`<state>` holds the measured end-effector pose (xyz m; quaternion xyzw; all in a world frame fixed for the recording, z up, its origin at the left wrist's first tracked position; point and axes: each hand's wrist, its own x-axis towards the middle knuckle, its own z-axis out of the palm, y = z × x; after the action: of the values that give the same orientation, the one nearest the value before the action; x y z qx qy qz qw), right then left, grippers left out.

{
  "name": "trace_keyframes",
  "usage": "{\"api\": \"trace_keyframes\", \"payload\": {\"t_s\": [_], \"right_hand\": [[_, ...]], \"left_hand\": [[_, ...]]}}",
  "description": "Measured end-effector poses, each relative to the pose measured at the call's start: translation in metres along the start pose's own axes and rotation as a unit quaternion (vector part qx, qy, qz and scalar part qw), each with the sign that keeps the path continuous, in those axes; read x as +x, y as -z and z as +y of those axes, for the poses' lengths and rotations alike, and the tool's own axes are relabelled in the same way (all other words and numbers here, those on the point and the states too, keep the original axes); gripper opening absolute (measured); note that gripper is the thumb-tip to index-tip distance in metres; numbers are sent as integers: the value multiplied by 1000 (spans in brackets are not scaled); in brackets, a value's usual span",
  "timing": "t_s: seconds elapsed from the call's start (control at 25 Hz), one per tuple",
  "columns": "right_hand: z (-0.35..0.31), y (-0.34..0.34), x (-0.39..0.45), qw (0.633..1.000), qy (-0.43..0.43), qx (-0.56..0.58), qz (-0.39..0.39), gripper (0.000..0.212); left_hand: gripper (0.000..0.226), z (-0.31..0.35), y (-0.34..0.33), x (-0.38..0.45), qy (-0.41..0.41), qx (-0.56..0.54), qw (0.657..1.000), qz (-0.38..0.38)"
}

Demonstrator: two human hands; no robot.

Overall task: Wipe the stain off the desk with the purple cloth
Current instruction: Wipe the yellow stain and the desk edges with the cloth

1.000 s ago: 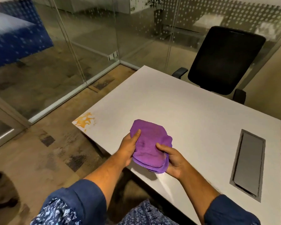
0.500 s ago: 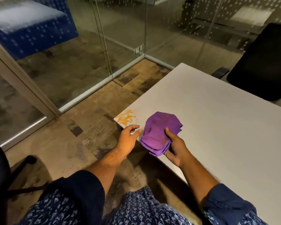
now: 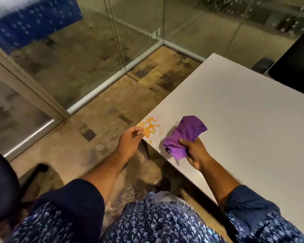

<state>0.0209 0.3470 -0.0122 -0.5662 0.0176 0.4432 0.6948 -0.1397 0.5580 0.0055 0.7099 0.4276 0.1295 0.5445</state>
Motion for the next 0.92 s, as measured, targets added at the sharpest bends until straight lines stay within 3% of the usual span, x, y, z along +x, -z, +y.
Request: {"api": "trace_keyframes", "payload": {"t_s": [0.32, 0.52, 0.72, 0.84, 0.92], "right_hand": [[-45, 3, 71, 999, 18, -47, 10, 56], [-50, 6, 89, 994, 29, -79, 63, 48], [-49, -9, 86, 981, 30, -136, 136, 28], [-50, -28, 79, 970, 32, -143, 195, 37], [-43, -42, 80, 962, 34, -145, 227, 31]], "left_hand": [[15, 63, 44, 127, -58, 140, 987, -51], [15, 79, 21, 188, -98, 190, 968, -134], [19, 91, -24, 237, -146, 256, 922, -251], [19, 94, -48, 270, -215, 293, 868, -338], [19, 95, -60, 293, -247, 300, 838, -382]]}}
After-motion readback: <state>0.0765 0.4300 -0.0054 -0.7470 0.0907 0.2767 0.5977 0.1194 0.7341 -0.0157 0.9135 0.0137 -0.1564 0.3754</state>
